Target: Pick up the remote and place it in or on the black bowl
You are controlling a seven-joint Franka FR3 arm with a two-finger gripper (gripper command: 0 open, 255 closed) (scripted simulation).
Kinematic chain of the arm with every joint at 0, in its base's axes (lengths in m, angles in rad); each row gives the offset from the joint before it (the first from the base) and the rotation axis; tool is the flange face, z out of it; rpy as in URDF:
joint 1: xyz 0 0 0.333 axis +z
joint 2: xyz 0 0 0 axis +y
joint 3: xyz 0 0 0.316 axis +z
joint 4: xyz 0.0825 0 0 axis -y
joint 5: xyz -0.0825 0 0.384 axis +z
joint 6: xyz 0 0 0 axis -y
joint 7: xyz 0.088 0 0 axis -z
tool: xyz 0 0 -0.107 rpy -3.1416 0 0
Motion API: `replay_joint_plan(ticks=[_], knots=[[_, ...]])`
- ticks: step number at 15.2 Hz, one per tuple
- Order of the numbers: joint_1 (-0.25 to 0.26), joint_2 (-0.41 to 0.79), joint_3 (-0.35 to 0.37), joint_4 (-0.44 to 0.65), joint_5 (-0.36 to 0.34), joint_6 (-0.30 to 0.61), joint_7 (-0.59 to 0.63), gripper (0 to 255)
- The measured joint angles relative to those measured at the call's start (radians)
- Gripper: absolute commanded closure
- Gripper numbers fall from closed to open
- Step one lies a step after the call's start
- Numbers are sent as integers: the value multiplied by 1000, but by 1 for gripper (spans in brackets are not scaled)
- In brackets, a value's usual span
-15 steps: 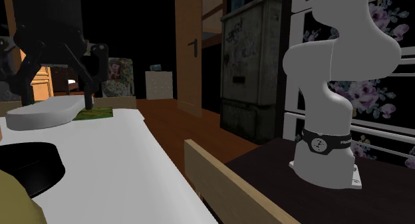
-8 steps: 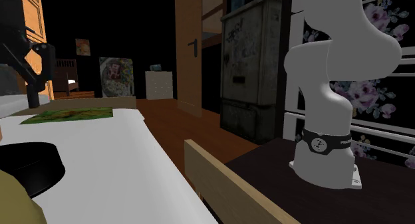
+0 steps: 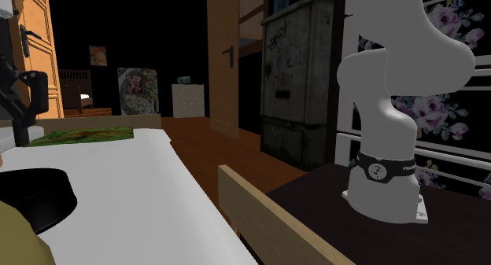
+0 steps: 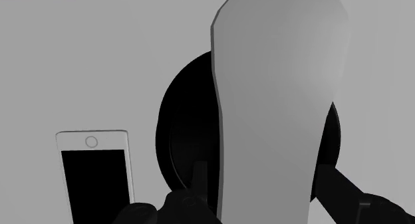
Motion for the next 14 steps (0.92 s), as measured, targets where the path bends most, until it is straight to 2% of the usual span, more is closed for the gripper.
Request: replay_joint_plan(ticks=[8, 14], knots=[[0, 37, 14, -56, 20, 89, -13, 255], [-1, 42, 16, -62, 23, 99, -15, 255]])
